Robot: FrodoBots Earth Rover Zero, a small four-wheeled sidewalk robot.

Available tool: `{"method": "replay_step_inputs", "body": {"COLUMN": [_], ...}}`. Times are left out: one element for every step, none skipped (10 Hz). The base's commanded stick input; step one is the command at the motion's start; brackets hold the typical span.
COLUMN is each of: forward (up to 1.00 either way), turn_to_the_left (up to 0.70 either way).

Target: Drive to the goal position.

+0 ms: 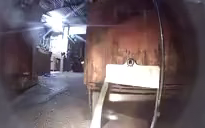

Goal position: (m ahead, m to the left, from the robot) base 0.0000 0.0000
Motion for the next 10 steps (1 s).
{"method": "replay_step_inputs", "body": {"forward": [0.12,0.12,0.12,0.12,0.12,0.12,0.12,0.12,0.12,0.12], "turn_to_the_left": [0.03,0.03,0.03,0.03,0.03,0.03,0.03,0.03,0.03,0.03]}}
